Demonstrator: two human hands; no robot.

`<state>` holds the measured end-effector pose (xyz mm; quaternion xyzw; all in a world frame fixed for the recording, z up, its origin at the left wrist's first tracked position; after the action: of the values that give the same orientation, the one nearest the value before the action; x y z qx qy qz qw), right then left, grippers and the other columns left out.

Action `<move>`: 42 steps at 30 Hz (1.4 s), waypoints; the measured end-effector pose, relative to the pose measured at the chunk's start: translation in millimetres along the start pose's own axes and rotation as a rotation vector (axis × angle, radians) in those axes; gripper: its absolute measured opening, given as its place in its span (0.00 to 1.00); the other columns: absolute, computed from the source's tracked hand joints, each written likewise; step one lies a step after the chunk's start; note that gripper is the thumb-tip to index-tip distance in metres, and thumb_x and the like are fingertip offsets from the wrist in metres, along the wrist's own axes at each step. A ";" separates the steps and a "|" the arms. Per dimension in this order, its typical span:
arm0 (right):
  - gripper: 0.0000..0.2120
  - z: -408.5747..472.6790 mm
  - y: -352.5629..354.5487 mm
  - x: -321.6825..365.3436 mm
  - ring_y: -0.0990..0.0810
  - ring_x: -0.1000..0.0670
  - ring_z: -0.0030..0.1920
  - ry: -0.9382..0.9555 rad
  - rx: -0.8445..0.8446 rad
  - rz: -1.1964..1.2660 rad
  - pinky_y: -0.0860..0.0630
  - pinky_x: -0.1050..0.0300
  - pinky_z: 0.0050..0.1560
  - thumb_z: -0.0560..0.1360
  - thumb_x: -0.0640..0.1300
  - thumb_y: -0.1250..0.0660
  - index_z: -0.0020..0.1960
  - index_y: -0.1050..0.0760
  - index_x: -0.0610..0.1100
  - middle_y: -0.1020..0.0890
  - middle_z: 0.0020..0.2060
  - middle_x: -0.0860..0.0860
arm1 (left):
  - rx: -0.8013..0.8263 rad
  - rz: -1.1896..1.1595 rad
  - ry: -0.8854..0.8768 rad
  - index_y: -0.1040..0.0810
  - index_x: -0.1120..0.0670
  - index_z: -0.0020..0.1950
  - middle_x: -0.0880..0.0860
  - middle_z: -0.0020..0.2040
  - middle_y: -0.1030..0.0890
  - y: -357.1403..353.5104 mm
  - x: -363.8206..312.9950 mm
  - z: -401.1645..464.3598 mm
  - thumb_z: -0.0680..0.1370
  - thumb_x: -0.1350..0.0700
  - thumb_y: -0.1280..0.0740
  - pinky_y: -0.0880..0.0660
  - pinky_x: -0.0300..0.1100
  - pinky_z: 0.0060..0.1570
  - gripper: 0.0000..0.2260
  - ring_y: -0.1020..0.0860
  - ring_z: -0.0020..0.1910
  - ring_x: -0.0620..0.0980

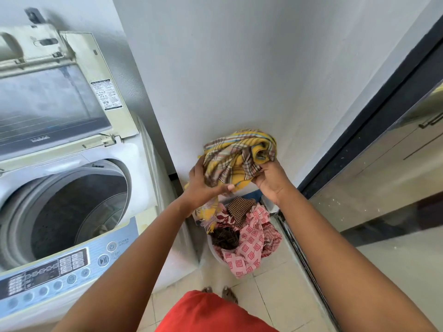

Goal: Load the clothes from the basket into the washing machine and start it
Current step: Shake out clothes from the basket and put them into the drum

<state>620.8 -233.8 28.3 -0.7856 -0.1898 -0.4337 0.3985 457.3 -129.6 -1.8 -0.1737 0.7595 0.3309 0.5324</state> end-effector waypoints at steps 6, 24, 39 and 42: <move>0.15 -9.4 -9.7 -16.6 0.19 0.43 0.56 -0.142 0.069 0.167 0.22 0.44 0.58 0.76 0.42 0.37 0.61 0.25 0.39 0.16 0.52 0.44 | -0.142 -0.262 -0.080 0.41 0.47 0.72 0.44 0.62 0.23 -4.6 -11.7 -7.2 0.68 0.57 0.19 0.23 0.44 0.60 0.41 0.23 0.60 0.38; 0.39 -11.8 -16.2 -5.4 0.23 0.49 0.61 0.099 0.009 -0.760 0.25 0.51 0.62 0.64 0.39 0.19 0.70 0.32 0.50 0.21 0.59 0.53 | -0.233 -0.251 -0.248 0.39 0.41 0.74 0.48 0.68 0.30 16.6 -53.1 -16.1 0.68 0.66 0.24 0.19 0.46 0.50 0.42 0.20 0.55 0.41; 0.23 -31.9 1.7 -39.5 0.17 0.44 0.54 -0.064 0.000 -0.080 0.19 0.53 0.45 0.71 0.40 0.27 0.65 0.24 0.40 0.15 0.53 0.44 | -0.003 -0.347 -0.013 0.35 0.44 0.71 0.53 0.61 0.20 -14.5 -25.9 -35.2 0.63 0.60 0.21 0.22 0.55 0.60 0.40 0.19 0.59 0.51; 0.49 -25.3 25.8 -37.4 0.22 0.43 0.62 -0.046 -0.002 -0.170 0.23 0.46 0.53 0.57 0.43 0.17 0.73 0.36 0.47 0.21 0.63 0.45 | -0.083 -0.183 -0.098 0.34 0.42 0.68 0.50 0.59 0.20 -3.3 -34.5 -36.0 0.63 0.60 0.23 0.21 0.53 0.57 0.38 0.20 0.57 0.50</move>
<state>603.3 -267.7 -7.1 -0.7768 -0.2646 -0.4479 0.3549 447.2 -159.7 36.7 -0.2479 0.6990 0.3203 0.5893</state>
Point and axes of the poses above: each hand's wrist, its own z-axis towards the middle knuckle, its own y-axis out of the back of the hand, x = y × z, the point moved 4 cm from there along z, towards the middle knuckle
